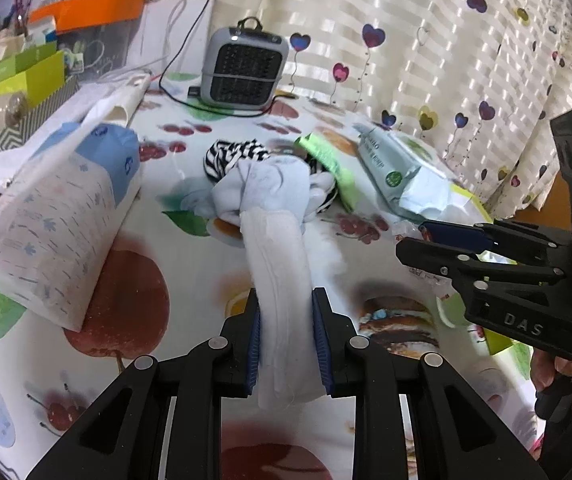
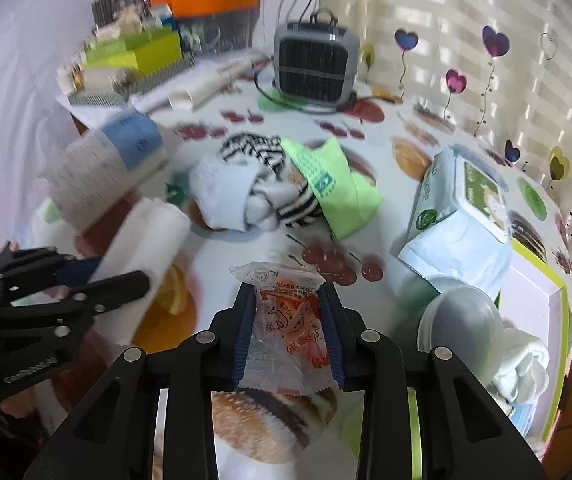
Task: Organize soft objects
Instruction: 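Carry the white towel and clear snack bag over the box with both tools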
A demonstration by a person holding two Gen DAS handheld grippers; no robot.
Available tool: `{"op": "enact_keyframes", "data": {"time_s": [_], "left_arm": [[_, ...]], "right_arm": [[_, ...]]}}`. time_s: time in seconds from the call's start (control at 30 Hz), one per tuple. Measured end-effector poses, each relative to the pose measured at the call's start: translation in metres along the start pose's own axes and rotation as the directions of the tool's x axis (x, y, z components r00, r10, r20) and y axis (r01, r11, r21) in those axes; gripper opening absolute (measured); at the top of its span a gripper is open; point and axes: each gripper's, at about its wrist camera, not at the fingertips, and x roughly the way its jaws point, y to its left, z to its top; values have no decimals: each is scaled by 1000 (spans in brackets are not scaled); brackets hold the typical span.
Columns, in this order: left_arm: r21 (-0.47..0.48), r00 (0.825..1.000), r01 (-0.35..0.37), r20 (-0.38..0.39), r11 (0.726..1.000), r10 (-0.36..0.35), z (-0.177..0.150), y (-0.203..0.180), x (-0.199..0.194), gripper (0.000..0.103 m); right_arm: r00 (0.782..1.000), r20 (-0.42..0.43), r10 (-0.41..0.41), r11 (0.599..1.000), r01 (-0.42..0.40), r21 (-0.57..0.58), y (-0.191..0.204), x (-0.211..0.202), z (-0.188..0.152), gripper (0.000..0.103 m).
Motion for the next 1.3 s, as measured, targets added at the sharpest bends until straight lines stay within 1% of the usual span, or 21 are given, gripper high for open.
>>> {"op": "enact_keyframes", "data": {"time_s": [0.17,0.53,0.83,1.3], "left_arm": [[20,999,22,30,1000,-23,-1,-11,-17,22],[67,995,60,76,996,-65,-4,-36,-47,22],[97,991,80,95,992,-89,-7,-53,-61,22],[130,990,90,96,987,-103,-8,-70,-63,22]], "right_arm": [[996,80,26,998,-30,47,1,-26,-10,34],[983,179,36,993,-55,100,0,-69,-30,34],[976,214,35,990,-62,123,-2,-88,-41,34],[972,237,14,988,-49,143,-10,-101,-49,34]]}}
